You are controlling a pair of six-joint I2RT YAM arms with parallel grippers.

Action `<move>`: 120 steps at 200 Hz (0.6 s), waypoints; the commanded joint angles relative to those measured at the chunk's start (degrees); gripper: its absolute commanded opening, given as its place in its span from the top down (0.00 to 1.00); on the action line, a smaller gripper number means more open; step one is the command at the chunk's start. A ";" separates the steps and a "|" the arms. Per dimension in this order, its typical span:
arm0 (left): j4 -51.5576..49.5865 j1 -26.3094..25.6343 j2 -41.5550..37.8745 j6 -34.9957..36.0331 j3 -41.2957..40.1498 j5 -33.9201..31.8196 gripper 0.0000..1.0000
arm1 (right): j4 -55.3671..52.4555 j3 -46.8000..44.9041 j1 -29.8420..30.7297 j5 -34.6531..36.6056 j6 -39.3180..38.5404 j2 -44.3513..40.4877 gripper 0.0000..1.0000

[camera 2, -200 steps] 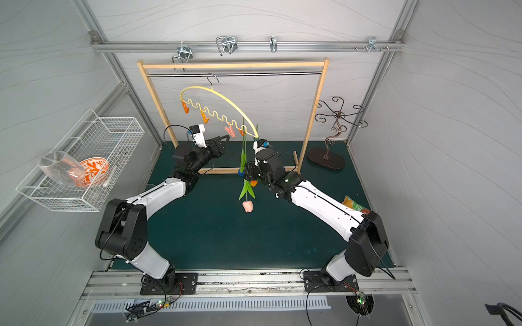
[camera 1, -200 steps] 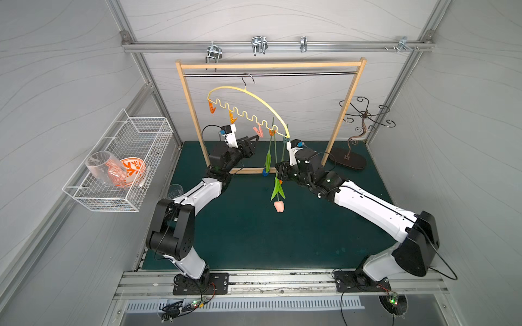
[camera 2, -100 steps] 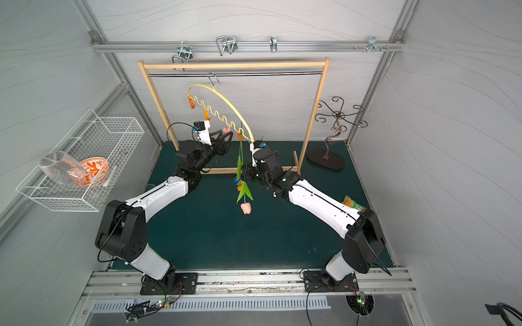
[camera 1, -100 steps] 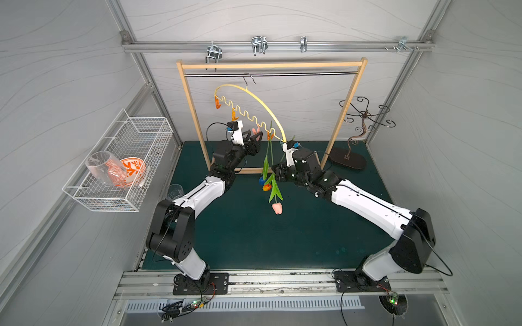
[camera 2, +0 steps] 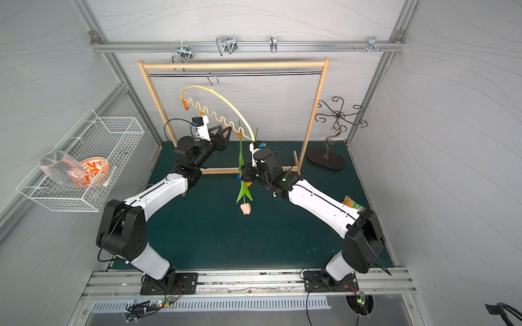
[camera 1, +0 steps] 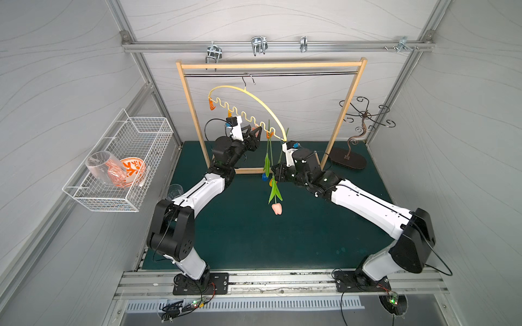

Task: Dry the flowers on a clothes hanger
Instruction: Open the clamp at the hanger.

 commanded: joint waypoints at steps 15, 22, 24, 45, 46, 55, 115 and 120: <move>1.34 0.47 1.23 -0.35 2.75 0.74 0.39 | 0.74 -0.30 1.60 0.93 -0.95 -0.24 1.00; 1.33 0.56 1.27 -0.52 2.76 0.74 0.39 | 1.30 -0.96 1.78 0.94 -1.03 -0.19 1.00; 1.34 0.56 1.27 -0.57 2.69 0.74 0.39 | 1.48 -1.19 1.85 0.98 -1.07 -0.23 1.00; 1.56 0.64 1.36 -1.01 2.52 0.89 0.39 | 3.14 -2.73 2.12 1.05 -1.09 -0.25 1.00; 1.57 0.64 1.32 -0.99 2.52 0.90 0.39 | 3.23 -2.77 2.13 1.02 -1.13 -0.22 1.00; 1.58 0.64 1.32 -1.25 2.55 0.91 0.39 | 3.26 -2.69 2.10 0.94 -1.17 0.11 1.00; 1.31 0.69 1.36 -1.32 2.32 1.18 0.45 | 3.63 -3.55 2.37 1.69 -0.40 0.54 1.00; 1.32 0.65 1.29 -1.28 2.26 1.10 0.46 | 4.10 -4.04 2.45 1.78 -0.21 0.26 1.00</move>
